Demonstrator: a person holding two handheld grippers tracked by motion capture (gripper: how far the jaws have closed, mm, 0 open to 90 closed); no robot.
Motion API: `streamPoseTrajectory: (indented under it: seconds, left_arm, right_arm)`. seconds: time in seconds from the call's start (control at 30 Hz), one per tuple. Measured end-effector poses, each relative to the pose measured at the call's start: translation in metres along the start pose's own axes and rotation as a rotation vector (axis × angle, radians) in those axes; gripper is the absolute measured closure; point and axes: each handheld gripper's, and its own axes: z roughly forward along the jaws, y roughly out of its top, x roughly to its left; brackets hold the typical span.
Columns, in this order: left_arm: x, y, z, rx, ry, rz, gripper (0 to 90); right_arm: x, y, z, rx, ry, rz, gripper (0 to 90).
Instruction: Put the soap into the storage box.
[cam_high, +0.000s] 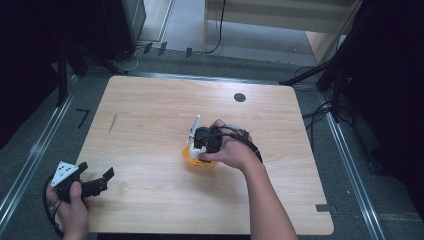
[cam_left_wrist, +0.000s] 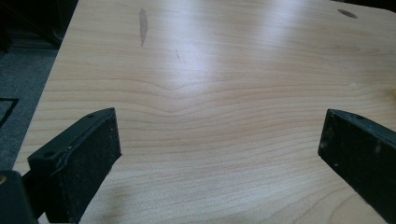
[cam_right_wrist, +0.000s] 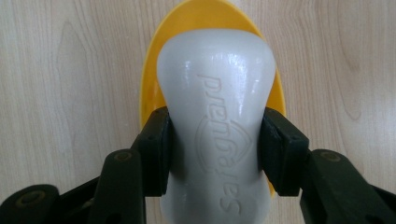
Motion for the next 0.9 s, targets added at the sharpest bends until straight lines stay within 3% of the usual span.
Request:
streamPoseTrajectory:
  seconds: [0.7, 0.9]
  left_arm:
    - [0.000, 0.000, 0.000, -0.002, -0.001, 0.000, 0.0]
    - [0.000, 0.000, 0.000, -0.002, -0.001, 0.000, 0.0]
  right_arm:
    - [-0.001, 0.001, 0.017, 0.057, -0.006, -0.027, 50.5]
    - [-0.002, 0.000, 0.017, 0.042, -0.009, -0.034, 48.0]
